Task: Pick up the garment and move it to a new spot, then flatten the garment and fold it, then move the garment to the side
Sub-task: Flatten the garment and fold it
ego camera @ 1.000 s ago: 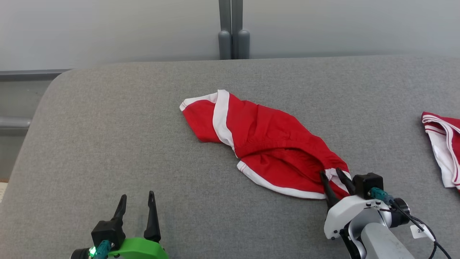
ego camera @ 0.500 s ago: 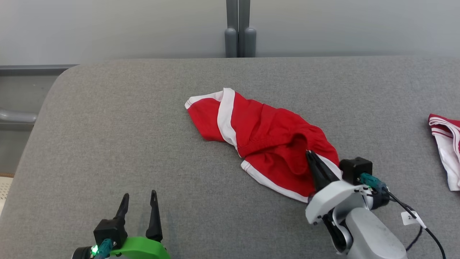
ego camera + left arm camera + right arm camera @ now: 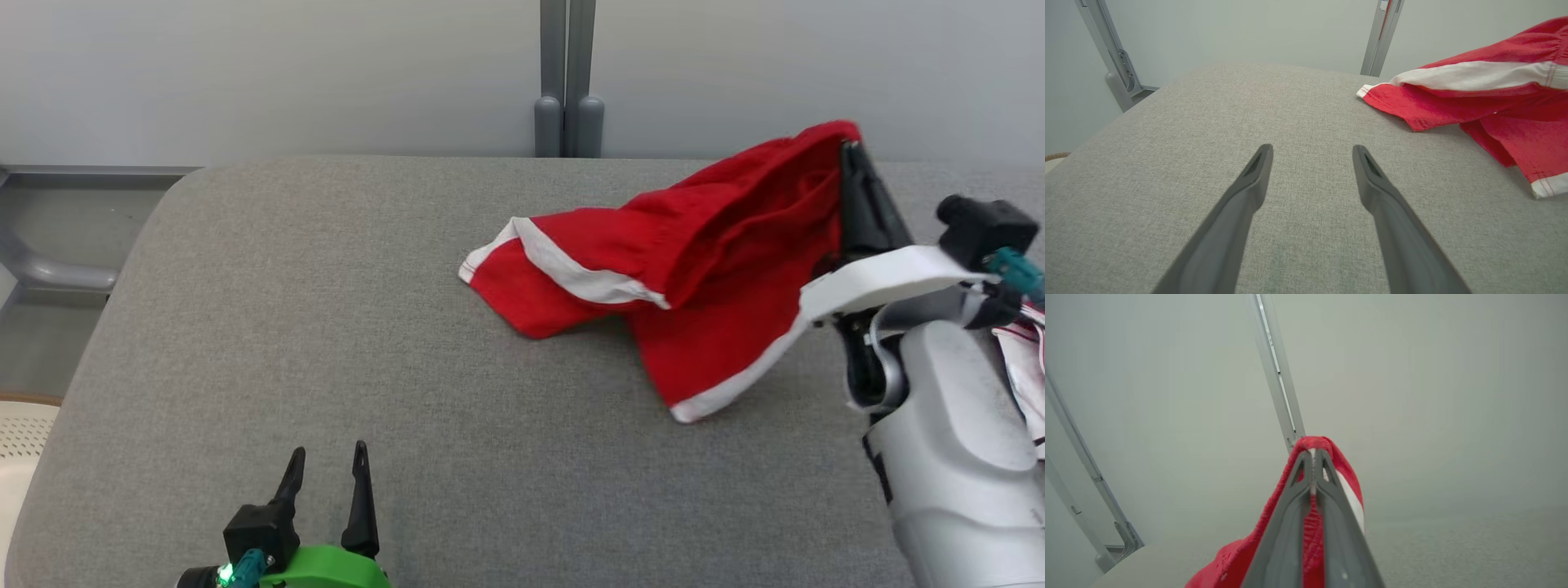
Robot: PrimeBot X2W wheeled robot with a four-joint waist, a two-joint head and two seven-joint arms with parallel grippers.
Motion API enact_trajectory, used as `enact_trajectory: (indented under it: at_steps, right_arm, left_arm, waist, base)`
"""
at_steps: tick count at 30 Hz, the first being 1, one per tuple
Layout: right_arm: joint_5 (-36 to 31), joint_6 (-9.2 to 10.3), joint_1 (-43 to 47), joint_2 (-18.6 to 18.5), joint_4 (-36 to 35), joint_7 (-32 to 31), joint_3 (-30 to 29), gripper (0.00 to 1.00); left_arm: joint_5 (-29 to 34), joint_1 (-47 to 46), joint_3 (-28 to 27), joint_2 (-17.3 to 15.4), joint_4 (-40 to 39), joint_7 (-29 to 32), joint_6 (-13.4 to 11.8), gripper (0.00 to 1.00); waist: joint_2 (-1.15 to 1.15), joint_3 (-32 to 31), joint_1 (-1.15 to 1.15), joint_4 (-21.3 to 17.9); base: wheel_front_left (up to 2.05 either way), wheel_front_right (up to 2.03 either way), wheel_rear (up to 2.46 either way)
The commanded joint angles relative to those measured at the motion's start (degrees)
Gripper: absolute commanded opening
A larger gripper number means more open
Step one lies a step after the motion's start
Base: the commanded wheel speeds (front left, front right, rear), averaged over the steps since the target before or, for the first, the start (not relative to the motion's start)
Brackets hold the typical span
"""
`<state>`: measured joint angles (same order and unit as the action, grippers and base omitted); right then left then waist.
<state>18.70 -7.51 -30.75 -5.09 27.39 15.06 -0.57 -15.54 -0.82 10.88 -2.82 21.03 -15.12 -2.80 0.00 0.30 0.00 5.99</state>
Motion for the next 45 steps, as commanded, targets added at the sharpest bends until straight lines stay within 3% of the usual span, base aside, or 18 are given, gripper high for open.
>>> enact_trajectory:
  at_steps: [1, 6, 15, 22, 28, 29, 30, 32, 35, 39, 45]
  right_arm:
    - [-1.0, 0.04, -1.1, -0.7, -0.9, 0.2, -1.3, 0.0]
    - [-3.3, 0.03, -2.8, -0.7, -3.6, 0.2, -1.3, 0.0]
    - [-3.6, 0.03, 3.9, 2.0, -0.6, 0.2, 12.7, 0.0]
    - [1.3, 0.03, 9.8, 2.0, 0.1, 0.2, 22.2, 0.0]
    - [6.1, 0.03, 7.7, 2.1, -0.4, 0.2, 28.5, 0.01]
    - [6.9, 0.03, 7.3, 2.1, -0.6, 0.2, 29.6, 0.24]
    - [8.8, 0.03, 7.2, 2.1, -0.7, 0.2, 31.1, 0.66]
    - [10.2, 0.03, 6.2, 2.0, -1.0, 0.2, 32.1, 1.0]
    - [10.6, 0.03, 5.8, 2.0, -1.5, 0.2, 30.8, 1.0]
    - [7.1, 0.03, 7.3, 2.0, -2.7, 0.2, 24.2, 1.0]
    - [-2.2, 0.03, 11.8, 2.1, -4.2, 0.2, 8.5, 1.0]
  left_arm:
    - [-0.8, 0.6, 0.1, -0.2, -0.2, 0.0, -0.3, 1.0]
    - [-1.3, 0.4, 1.2, -0.2, -0.1, 0.0, -0.3, 1.0]
    - [-2.2, -2.6, 3.5, -0.2, 0.0, 0.0, 0.3, 1.0]
    - [-1.5, -3.6, 4.1, -0.2, 0.4, 0.0, 0.7, 1.0]
    - [-0.9, -4.6, 4.5, -0.2, 0.9, 0.0, 0.8, 1.0]
    - [-0.8, -4.8, 4.7, -0.2, 1.0, 0.0, 0.8, 1.0]
    - [-0.7, -5.0, 4.8, -0.2, 1.3, 0.0, 0.8, 1.0]
    - [-0.7, -5.1, 4.9, -0.2, 1.5, 0.0, 0.5, 1.0]
    - [-0.6, -5.3, 4.5, -0.2, 1.6, 0.0, 0.1, 1.0]
    - [0.1, -5.1, 3.3, -0.2, 1.5, 0.0, -0.6, 1.0]
    - [0.7, -4.9, 1.4, -0.2, 1.0, 0.0, -1.2, 1.0]
  waist:
    - [0.0, 0.1, 0.0, 0.0]
    - [0.0, 0.9, 0.0, 0.6]
    - [0.0, 4.1, 0.0, 7.4]
    - [0.0, 6.0, 0.0, 11.9]
    - [0.0, 6.1, 0.0, 12.0]
    - [0.0, 6.0, 0.0, 11.7]
    - [0.0, 5.8, 0.0, 11.2]
    - [0.0, 5.2, 0.0, 10.0]
    - [0.0, 4.4, 0.0, 7.3]
    - [0.0, 3.3, 0.0, 2.8]
    - [0.0, 1.9, 0.0, -4.1]
  base:
    - [0.0, 0.0, 0.0]
    - [0.0, 0.0, 0.0]
    - [0.0, 0.0, 0.0]
    - [0.0, 0.0, 0.0]
    - [0.0, 0.0, 0.0]
    - [0.0, 0.0, 0.0]
    - [0.0, 0.0, 0.0]
    - [0.0, 0.0, 0.0]
    - [0.0, 0.0, 0.0]
    - [0.0, 0.0, 0.0]
    - [0.0, 0.0, 0.0]
